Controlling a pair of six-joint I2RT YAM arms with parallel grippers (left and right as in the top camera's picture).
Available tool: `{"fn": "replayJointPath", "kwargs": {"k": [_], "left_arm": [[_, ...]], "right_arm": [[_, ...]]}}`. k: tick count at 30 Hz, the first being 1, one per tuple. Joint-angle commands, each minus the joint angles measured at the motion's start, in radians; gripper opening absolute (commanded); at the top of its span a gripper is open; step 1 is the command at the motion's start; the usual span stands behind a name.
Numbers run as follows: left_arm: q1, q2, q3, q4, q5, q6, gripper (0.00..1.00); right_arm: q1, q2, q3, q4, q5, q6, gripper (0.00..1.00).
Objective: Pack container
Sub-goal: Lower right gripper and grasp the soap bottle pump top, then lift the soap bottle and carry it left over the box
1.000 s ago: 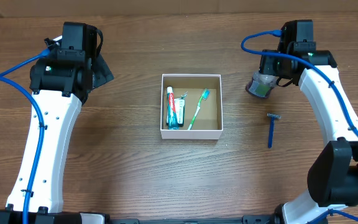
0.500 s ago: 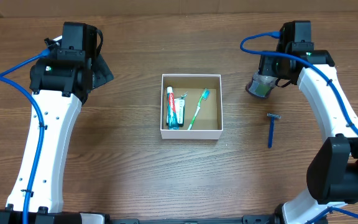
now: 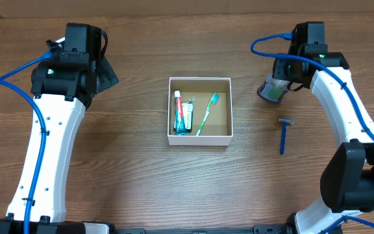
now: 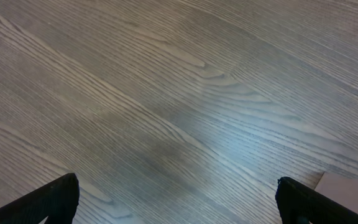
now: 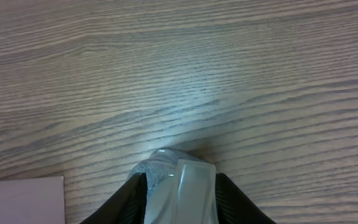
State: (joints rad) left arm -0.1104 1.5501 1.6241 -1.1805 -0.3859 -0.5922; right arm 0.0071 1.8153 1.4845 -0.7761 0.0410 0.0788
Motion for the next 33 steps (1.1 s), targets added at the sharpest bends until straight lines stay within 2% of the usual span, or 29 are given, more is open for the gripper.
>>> {"fn": "replayJointPath", "kwargs": {"k": [1, 4, 19, 26, 33], "left_arm": [[-0.001, -0.006, 0.008, 0.003, -0.002, 0.020, 1.00], [-0.001, -0.006, 0.008, 0.003, -0.002, 0.020, 1.00], [-0.001, -0.006, 0.008, 0.003, -0.002, 0.020, 1.00], [-0.001, -0.006, 0.008, 0.003, -0.002, 0.020, 1.00], [-0.001, -0.006, 0.008, 0.003, -0.002, 0.020, 1.00]], "right_arm": [[-0.003, 0.015, 0.007, 0.003, 0.010, 0.004, 0.35], [-0.003, 0.014, 0.011, -0.003, 0.010, 0.004, 0.29], [-0.003, -0.029, 0.140, -0.132, 0.045, 0.003, 0.26], [0.023, -0.143, 0.161, -0.186, 0.044, 0.004, 0.26], [0.155, -0.288, 0.161, -0.242, 0.045, 0.003, 0.26]]}}
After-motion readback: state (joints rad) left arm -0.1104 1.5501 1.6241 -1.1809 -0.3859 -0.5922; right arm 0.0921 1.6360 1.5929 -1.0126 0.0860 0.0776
